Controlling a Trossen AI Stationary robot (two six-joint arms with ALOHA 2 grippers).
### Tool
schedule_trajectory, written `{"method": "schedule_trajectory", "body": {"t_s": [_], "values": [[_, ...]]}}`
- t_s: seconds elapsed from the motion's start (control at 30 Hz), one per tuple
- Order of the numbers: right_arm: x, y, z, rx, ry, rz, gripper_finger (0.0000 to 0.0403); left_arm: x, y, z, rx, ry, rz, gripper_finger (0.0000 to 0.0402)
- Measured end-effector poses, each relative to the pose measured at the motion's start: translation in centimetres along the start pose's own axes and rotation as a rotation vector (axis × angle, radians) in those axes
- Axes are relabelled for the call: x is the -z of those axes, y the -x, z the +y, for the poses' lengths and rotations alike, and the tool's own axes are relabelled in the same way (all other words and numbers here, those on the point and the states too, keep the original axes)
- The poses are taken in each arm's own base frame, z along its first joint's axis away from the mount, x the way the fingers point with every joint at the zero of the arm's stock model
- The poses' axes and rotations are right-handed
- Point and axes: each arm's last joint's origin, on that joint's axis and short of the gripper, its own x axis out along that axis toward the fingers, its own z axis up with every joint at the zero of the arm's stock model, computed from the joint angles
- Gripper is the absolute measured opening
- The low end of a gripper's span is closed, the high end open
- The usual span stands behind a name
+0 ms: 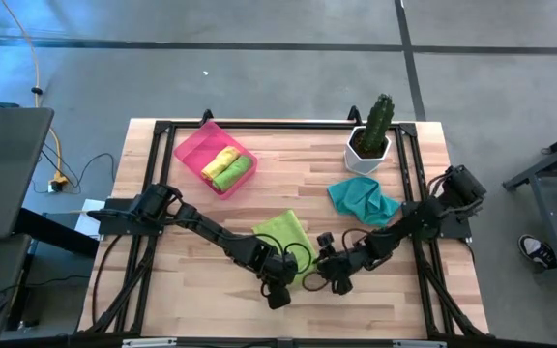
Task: Roll microfiber towels into tight, uniform cylinder then place into a basket
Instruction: Roll the light green microfiber cloth
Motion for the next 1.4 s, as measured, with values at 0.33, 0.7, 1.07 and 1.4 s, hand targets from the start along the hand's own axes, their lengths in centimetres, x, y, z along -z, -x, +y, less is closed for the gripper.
{"method": "schedule_trajectory", "body": {"t_s": [0.33,0.7,1.07,1.4], "values": [[0.4,-1.0,-0.7,-0.044,-0.021,0.022,0.0194,-0.1,0.1,-0.2,0.024,-0.001,-0.01,0.0005],[0.9,-1.2,-0.5,-0.055,-0.17,0.07,0.0024,-0.2,0.9,-0.4,0.033,0.023,0.0,0.0014],[0.9,-1.3,-0.3,-0.13,-0.263,0.079,0.0005,0.1,2.1,1.3,-0.083,-0.087,0.109,0.0099],[1.0,-1.3,-0.3,-0.134,-0.331,0.085,0.0005,1.6,6.7,1.4,-0.305,-0.161,0.155,0.0117]]}}
